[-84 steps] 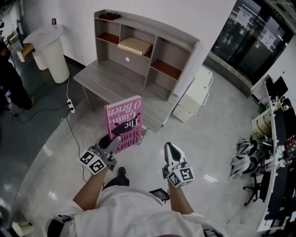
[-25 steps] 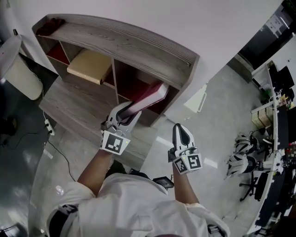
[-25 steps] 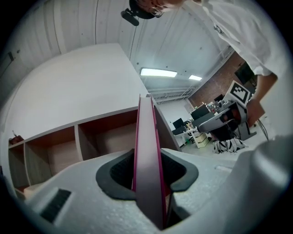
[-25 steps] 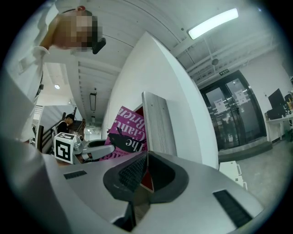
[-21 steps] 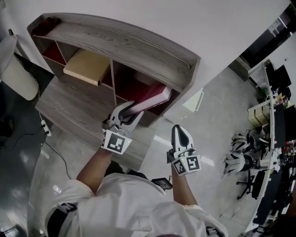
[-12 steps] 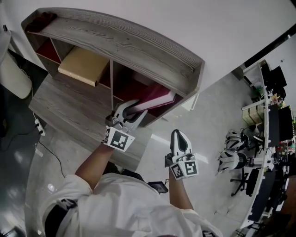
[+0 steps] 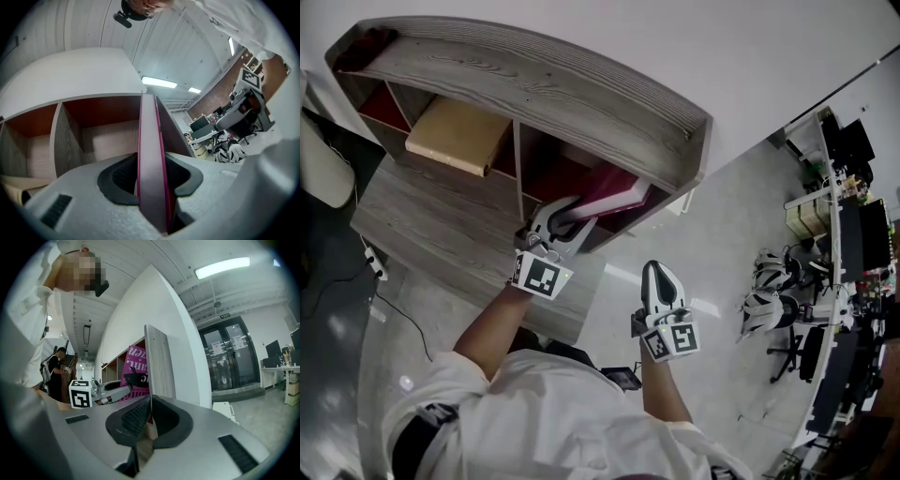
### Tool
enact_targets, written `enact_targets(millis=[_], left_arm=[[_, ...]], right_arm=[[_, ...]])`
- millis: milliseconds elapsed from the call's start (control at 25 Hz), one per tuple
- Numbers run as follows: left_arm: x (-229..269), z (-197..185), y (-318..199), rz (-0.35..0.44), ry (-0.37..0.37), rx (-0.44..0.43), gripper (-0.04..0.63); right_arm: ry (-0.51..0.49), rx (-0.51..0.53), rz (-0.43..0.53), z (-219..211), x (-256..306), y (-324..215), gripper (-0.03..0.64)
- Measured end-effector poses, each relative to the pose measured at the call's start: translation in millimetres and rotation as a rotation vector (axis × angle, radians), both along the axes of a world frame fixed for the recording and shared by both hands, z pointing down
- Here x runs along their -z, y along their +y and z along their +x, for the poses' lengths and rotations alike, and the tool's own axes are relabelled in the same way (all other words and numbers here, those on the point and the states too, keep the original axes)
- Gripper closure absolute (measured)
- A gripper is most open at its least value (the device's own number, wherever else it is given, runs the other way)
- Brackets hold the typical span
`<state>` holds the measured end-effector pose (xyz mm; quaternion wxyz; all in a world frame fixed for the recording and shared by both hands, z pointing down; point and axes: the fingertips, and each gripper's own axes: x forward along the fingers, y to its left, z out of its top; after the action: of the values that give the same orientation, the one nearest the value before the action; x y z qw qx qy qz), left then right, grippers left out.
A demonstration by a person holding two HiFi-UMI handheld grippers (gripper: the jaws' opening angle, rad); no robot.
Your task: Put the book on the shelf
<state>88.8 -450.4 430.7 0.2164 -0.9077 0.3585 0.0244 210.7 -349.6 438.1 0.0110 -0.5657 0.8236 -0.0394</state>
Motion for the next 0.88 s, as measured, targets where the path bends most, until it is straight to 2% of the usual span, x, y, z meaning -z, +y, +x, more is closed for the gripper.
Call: enact_targets(millis=[440, 880], left_arm=[[-12, 4, -12, 0.006, -0.025, -0.018, 0.445], [-28, 7, -6, -0.03, -0.094, 0.006, 0.443]], right_arm=[[-0.011, -0.017, -0.016, -1, -5, -4, 0.598], [-0.028, 0.008, -0.022, -13, -11, -9, 0.597]])
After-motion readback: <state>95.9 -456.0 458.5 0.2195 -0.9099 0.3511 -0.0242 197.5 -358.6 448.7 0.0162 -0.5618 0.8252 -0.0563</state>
